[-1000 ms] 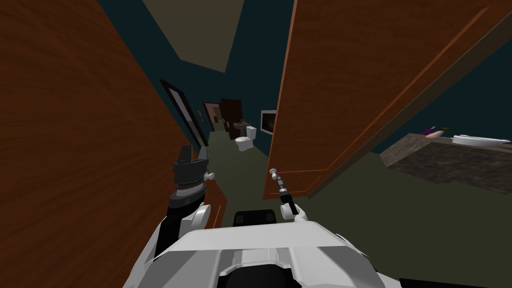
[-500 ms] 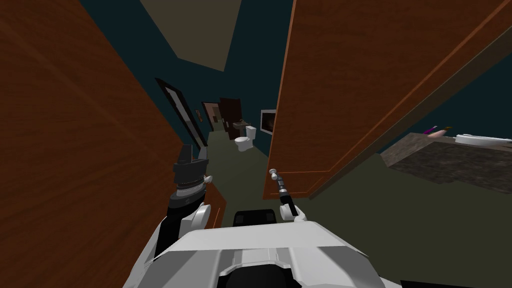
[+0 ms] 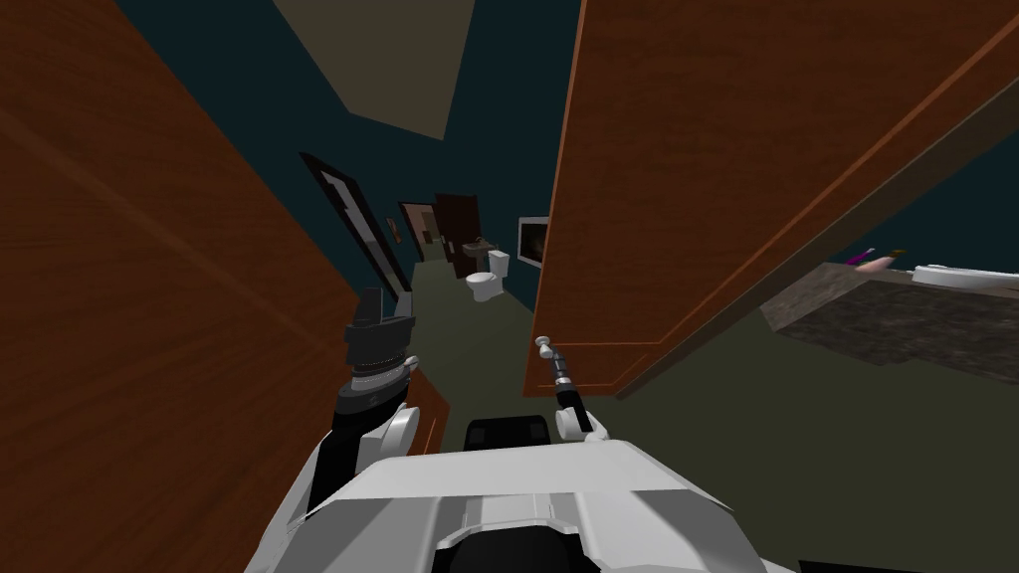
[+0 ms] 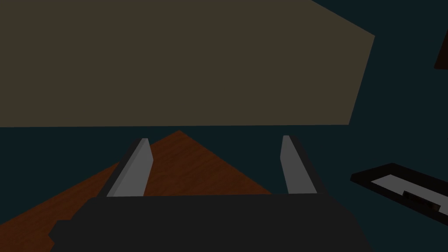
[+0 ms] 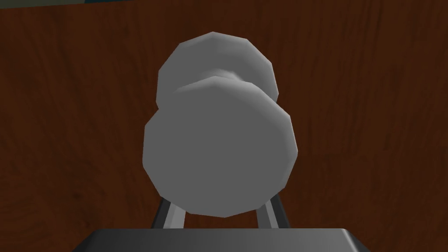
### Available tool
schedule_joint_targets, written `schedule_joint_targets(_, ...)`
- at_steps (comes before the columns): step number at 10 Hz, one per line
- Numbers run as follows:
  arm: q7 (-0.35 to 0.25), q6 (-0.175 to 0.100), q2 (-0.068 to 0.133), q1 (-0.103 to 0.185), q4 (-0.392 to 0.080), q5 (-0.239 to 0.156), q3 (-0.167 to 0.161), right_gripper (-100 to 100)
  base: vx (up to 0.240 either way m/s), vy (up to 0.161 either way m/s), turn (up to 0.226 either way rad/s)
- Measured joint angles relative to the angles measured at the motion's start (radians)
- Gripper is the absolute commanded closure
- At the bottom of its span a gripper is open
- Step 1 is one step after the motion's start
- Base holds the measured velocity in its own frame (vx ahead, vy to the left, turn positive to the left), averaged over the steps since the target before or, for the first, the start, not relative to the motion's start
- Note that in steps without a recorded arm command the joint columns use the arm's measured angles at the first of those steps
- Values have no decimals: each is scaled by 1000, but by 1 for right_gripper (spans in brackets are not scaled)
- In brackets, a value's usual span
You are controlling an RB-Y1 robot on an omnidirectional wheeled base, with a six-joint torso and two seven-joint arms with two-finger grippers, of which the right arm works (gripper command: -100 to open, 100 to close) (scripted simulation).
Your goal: Push the door open
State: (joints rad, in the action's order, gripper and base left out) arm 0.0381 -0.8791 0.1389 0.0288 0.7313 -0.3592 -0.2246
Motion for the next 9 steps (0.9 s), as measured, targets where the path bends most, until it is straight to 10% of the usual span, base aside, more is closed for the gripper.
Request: schedule_joint_targets(9,-198,-1,-20,-16,11,-56,-2,100,46,3,-3)
